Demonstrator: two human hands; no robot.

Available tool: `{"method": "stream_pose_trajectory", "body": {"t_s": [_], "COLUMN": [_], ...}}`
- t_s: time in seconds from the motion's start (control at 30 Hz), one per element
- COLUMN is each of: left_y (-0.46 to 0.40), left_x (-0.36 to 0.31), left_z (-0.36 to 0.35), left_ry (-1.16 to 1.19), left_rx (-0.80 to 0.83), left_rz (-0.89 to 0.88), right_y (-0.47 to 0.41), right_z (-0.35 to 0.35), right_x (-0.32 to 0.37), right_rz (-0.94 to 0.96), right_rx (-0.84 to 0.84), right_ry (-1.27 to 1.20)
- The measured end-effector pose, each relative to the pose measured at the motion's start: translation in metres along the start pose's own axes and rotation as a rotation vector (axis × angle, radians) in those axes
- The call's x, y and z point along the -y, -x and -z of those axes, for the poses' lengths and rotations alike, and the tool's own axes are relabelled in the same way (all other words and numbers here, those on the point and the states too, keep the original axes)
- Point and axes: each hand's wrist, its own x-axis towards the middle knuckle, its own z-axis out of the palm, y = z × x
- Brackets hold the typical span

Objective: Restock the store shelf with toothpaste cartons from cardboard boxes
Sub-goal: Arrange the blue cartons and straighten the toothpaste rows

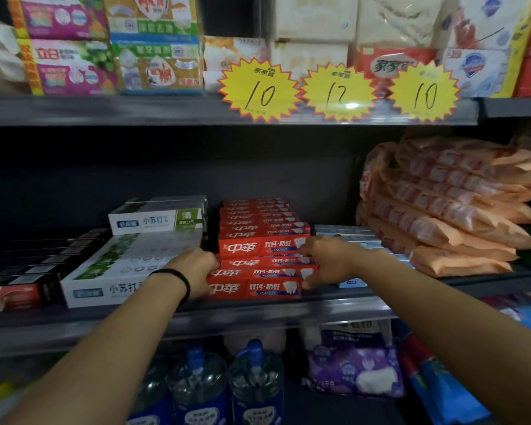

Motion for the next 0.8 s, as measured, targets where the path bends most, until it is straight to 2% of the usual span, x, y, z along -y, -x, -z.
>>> {"method": "stream_pose_trajectory", "body": {"t_s": [0.33,0.8], "left_y": [-0.006,-0.014], "left_x": [0.006,-0.010], "left_z": [-0.001,-0.003], "left_ry": [-0.052,0.060], "left_rx": [0.006,-0.092], "left_rz": [0.019,0.000], "right_y": [-0.006,-0.014], "right_z": [-0.009,-0.017], "right_x": [-0.010,-0.007], "right_rz": [-0.034,-0.078], "right_rx": [0.017,0.038], "right_ry": [-0.010,-0.060]}}
